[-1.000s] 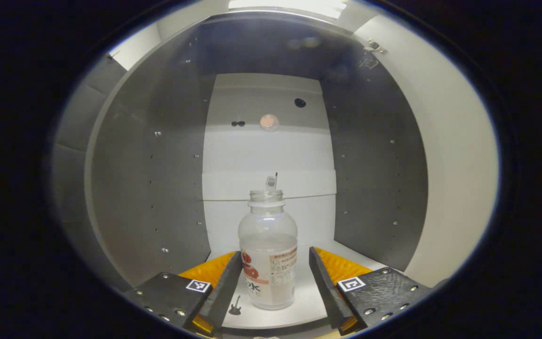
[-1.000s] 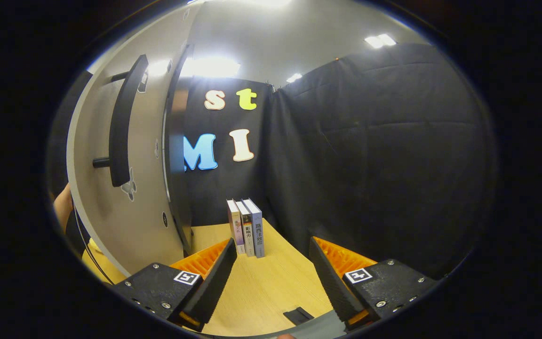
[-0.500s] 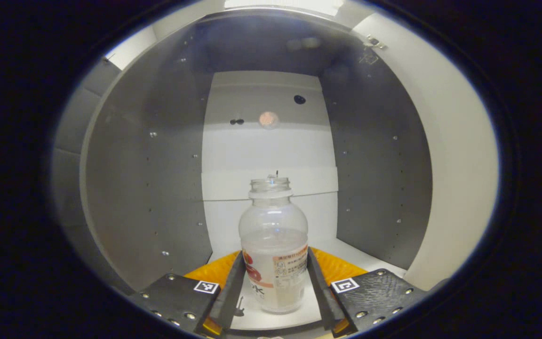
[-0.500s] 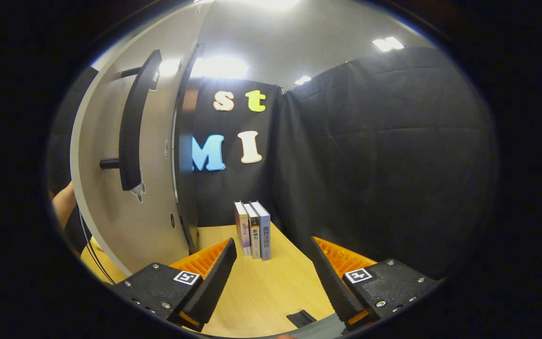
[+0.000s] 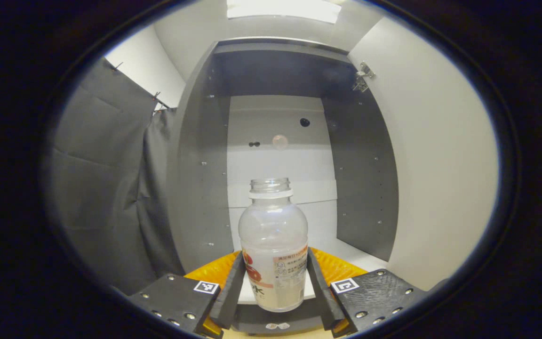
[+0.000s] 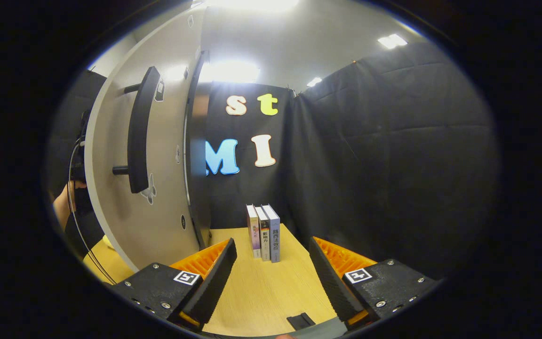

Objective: Open the cabinet door with the right hand, grasp the bottle in the cabinet with the left hand and place it on the coaster, then close the cabinet door with the right hand.

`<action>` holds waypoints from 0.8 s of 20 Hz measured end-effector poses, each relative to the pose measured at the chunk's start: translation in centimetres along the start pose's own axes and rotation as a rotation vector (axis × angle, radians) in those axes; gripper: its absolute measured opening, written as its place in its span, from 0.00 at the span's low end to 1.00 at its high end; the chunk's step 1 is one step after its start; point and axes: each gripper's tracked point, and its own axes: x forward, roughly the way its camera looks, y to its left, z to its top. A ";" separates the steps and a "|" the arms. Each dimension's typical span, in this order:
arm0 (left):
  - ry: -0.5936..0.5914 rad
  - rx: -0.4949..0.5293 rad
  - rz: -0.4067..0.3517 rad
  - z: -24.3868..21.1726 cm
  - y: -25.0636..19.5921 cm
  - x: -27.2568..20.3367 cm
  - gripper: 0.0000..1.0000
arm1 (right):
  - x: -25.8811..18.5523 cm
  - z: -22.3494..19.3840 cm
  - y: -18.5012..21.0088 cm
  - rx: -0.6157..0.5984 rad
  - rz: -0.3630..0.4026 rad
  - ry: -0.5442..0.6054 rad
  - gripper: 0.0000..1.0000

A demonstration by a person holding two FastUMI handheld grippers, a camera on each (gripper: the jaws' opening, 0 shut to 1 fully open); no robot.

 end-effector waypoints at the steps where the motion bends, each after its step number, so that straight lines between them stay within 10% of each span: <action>1: 0.000 0.000 0.011 0.1 0.2 -1.2 0.71 | -0.1 0.0 -0.2 0.001 0.010 -0.002 0.96; 16: 0.003 -0.024 0.146 -4.8 4.8 -19.0 0.71 | -2.4 -1.9 -3.8 0.058 0.086 -0.007 0.96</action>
